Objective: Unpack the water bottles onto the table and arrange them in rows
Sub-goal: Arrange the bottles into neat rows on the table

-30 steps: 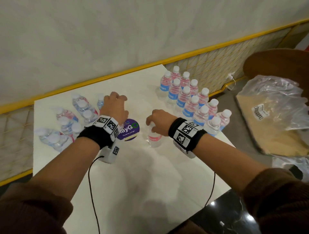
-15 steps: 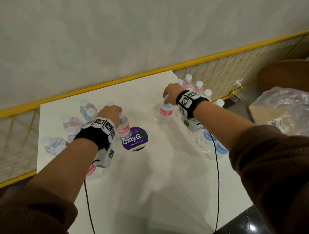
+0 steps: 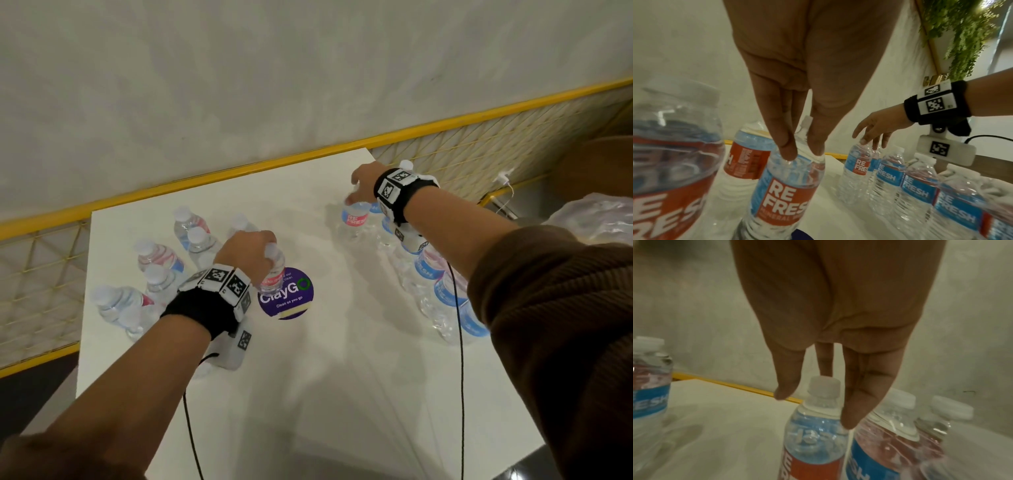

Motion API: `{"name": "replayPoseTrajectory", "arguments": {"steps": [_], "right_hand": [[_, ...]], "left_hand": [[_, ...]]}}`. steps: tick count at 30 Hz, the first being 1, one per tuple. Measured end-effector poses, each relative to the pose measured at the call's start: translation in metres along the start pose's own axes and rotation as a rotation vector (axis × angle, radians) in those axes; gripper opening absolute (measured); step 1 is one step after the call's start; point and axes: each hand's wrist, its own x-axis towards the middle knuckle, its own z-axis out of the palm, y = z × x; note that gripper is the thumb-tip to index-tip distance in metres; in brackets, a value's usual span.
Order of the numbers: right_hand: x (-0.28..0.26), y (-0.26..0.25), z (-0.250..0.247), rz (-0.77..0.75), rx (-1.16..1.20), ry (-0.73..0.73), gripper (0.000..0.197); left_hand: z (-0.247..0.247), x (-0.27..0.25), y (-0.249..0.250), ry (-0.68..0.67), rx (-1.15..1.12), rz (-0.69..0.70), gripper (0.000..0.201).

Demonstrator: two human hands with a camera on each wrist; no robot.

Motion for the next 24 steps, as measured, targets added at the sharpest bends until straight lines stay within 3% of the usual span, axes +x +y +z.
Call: {"name": "replayPoseTrajectory", "arguments": {"steps": [4, 12, 19, 24], "right_hand": [[-0.003, 0.008, -0.003, 0.0, -0.019, -0.033, 0.037], [-0.003, 0.021, -0.005, -0.073, -0.021, -0.025, 0.044], [-0.003, 0.017, -0.005, -0.07, -0.051, 0.031, 0.044], [-0.003, 0.013, -0.006, -0.054, -0.066, 0.023, 0.043]], "left_hand": [[0.004, -0.003, 0.015, -0.036, -0.028, 0.102, 0.02], [0.007, 0.0, 0.046, -0.067, -0.028, 0.156, 0.025], [0.006, 0.003, 0.039, -0.074, -0.038, 0.13, 0.019], [0.009, 0.002, 0.04, -0.054, -0.056, 0.115, 0.025]]}}
